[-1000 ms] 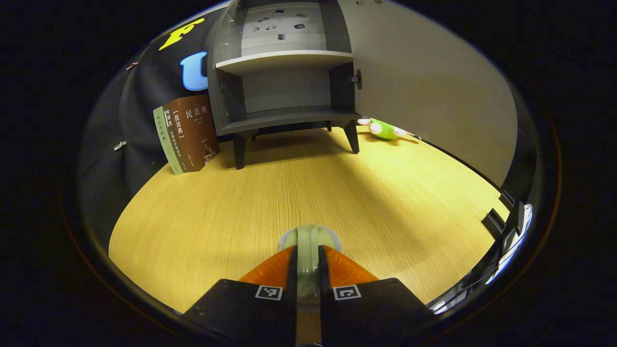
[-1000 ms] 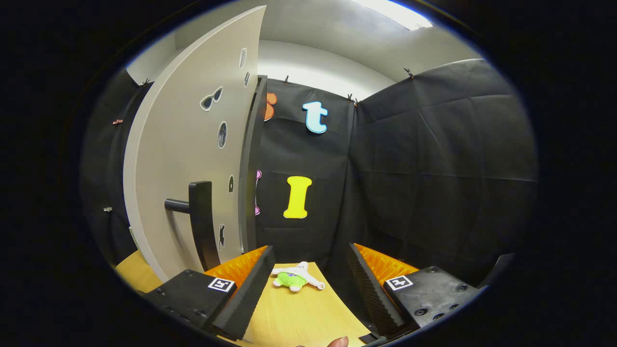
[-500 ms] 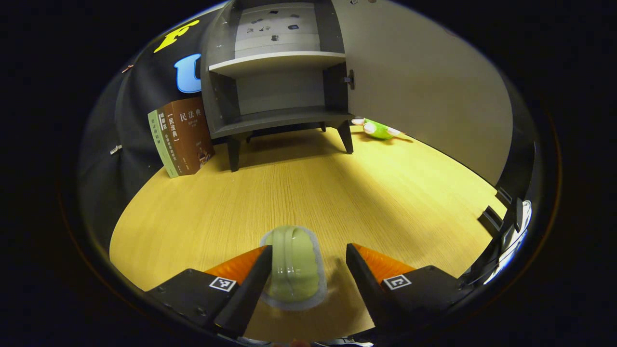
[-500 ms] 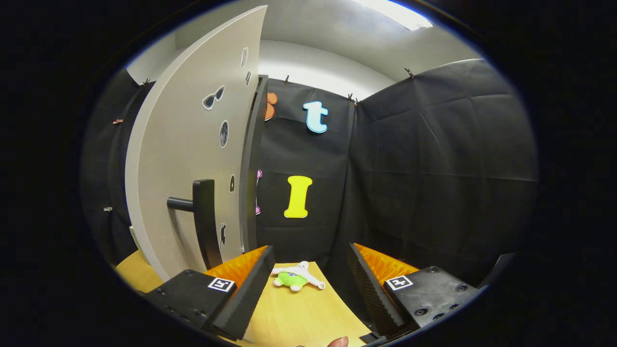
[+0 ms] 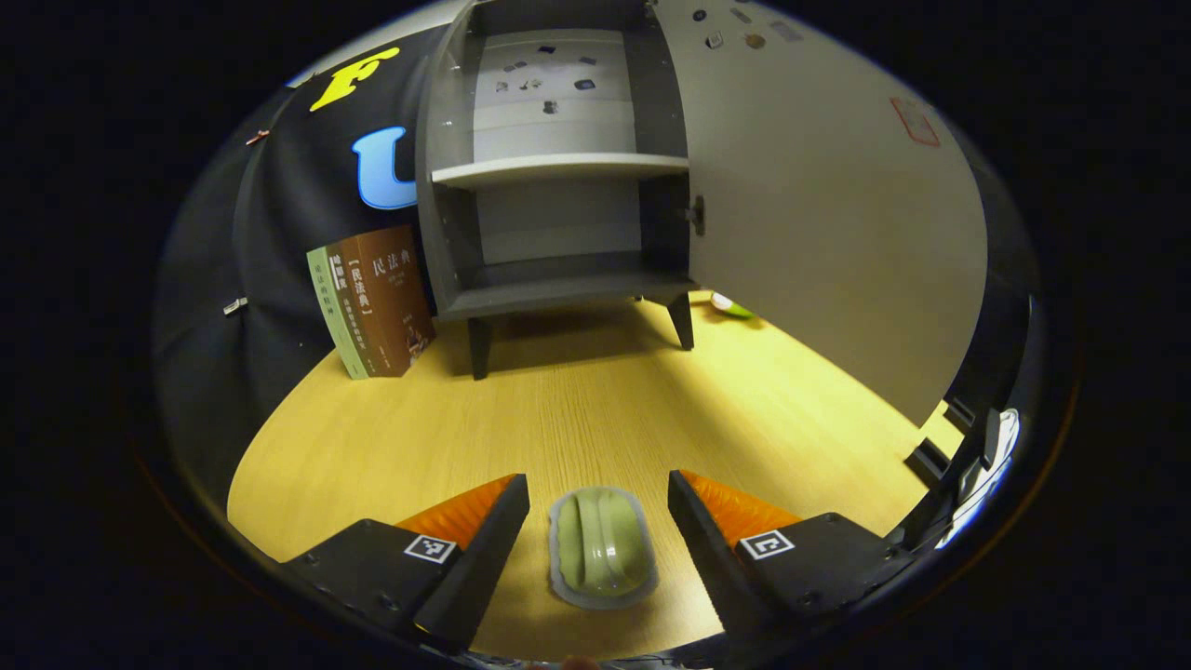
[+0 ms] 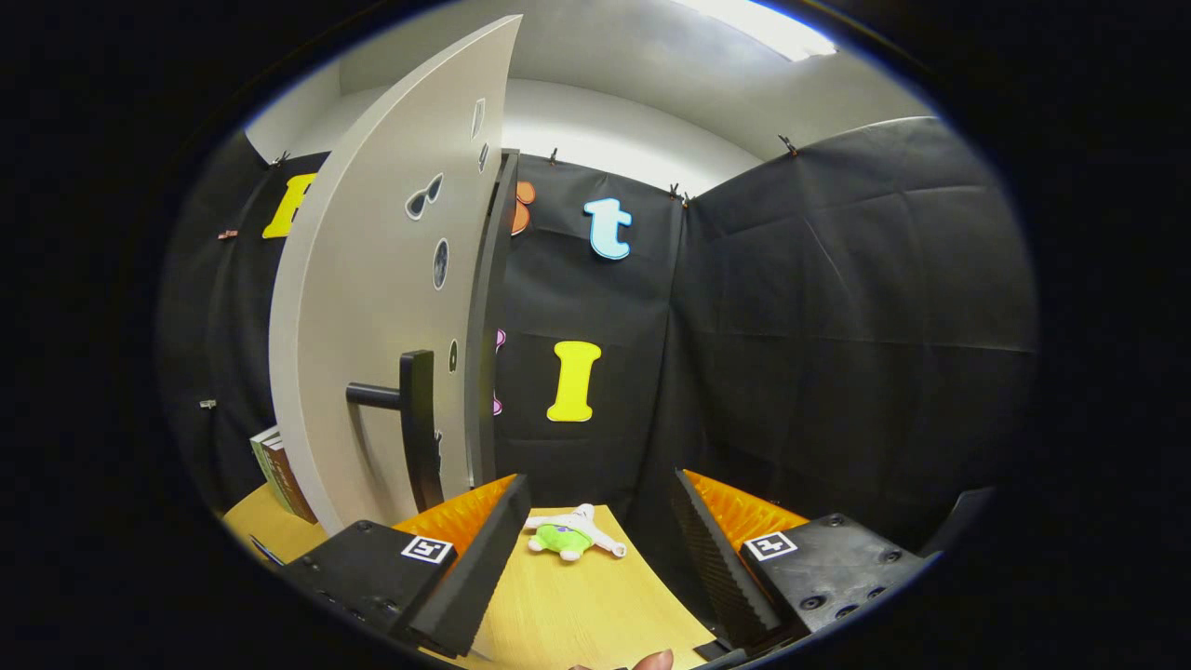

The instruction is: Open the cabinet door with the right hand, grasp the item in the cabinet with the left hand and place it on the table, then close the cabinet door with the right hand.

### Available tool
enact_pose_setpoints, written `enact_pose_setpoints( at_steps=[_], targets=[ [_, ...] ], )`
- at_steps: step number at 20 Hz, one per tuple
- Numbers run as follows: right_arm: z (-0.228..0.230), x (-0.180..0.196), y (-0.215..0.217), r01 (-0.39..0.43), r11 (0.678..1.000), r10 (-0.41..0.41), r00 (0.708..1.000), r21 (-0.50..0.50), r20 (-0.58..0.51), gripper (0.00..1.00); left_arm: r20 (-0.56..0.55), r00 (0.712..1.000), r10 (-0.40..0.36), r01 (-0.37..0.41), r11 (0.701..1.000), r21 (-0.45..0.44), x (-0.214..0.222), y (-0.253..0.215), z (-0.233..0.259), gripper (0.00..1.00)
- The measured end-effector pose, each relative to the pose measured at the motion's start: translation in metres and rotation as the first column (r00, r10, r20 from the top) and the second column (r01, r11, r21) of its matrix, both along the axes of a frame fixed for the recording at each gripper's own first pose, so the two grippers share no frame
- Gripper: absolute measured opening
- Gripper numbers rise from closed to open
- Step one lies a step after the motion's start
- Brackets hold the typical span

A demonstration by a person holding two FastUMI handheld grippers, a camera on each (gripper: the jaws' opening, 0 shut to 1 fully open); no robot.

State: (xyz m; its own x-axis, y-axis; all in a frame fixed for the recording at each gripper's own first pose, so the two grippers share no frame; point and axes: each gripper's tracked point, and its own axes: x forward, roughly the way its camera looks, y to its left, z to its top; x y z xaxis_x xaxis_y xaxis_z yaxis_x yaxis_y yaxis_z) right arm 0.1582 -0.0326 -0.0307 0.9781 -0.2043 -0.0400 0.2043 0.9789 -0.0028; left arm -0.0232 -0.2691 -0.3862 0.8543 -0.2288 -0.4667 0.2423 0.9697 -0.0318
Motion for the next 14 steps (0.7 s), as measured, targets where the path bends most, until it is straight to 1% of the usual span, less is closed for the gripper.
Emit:
enact_pose_setpoints(
  at_steps=[4, 7, 10, 14],
  targets=[
    [0.001, -0.003, 0.002, -0.003, 1.000, 0.003, 1.000, 0.001, 0.002, 0.98, 0.052, 0.998, 0.033, -0.031, 0.998, -0.046, 0.008, 0.025, 0.053, 0.95],
    [0.000, -0.002, 0.002, -0.010, 1.000, 0.010, 1.000, 0.013, 0.001, 0.98, 0.097, 0.993, 0.069, -0.063, 0.996, -0.062, 0.016, 0.048, 0.099, 0.95],
    [0.000, -0.001, 0.001, -0.015, 1.000, 0.015, 1.000, 0.025, 0.002, 0.98, 0.153, 0.984, 0.091, -0.081, 0.994, -0.069, 0.025, 0.071, 0.152, 0.95],
    [0.003, -0.001, -0.004, -0.007, 0.999, 0.007, 1.000, 0.035, 0.006, 0.98, 0.222, 0.963, 0.150, -0.128, 0.986, -0.108, 0.038, 0.107, 0.226, 0.95]
  ],
)
